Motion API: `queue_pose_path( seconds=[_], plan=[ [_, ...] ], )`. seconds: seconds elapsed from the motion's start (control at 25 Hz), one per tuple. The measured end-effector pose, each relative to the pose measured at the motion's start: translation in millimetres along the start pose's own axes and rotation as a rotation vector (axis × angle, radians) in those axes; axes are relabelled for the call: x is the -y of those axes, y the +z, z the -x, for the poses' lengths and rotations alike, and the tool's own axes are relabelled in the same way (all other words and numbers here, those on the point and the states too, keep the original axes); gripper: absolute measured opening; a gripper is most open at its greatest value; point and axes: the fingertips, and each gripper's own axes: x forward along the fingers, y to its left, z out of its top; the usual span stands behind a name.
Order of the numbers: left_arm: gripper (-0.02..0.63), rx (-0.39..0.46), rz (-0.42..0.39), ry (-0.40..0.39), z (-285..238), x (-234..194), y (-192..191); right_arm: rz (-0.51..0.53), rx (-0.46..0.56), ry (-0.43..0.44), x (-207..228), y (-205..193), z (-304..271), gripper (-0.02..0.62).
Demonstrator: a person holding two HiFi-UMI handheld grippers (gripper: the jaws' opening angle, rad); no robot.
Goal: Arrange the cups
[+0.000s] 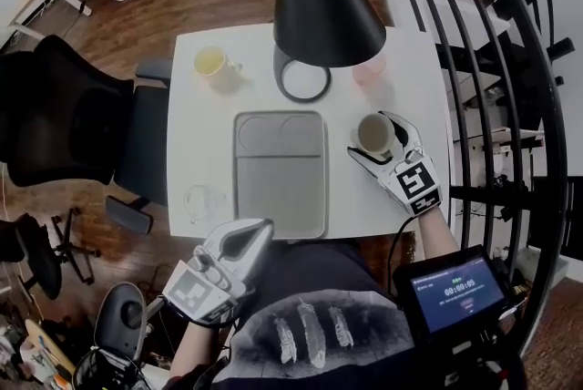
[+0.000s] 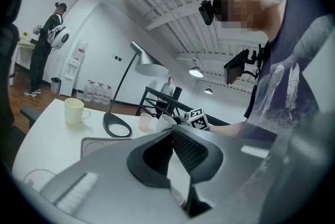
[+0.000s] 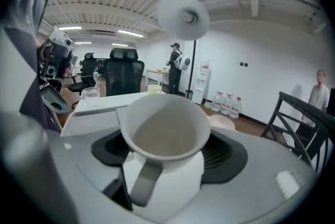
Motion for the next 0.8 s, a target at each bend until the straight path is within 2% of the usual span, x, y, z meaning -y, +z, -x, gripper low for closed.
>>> queue_pose_path(
  seconds=[0.16,0.36,0.64,0.8],
  plan=[
    [0.015,0.016,-0.001,0.014,4.7,-2.3,-1.5,0.088,0.054,0.107,-10.7,42.3,-9.6,0.407],
    [0.015,0.039,0.012,0.039,21.1,-11.8,0.4,0.172,0.047,0.237,-40.2,67.8,-44.2,0.407],
    [0.015,0.085,0.060,0.101,51.5,-30.8,-0.6,0.211,-0.007,0.383,-84.4,70.7,-97.8,0.407],
    [0.015,0.070,0.053,0.111,70.6,-40.7,-11.5,0.227,-0.056,0.430,-100.6,57.5,-118.6,0.407]
  ],
)
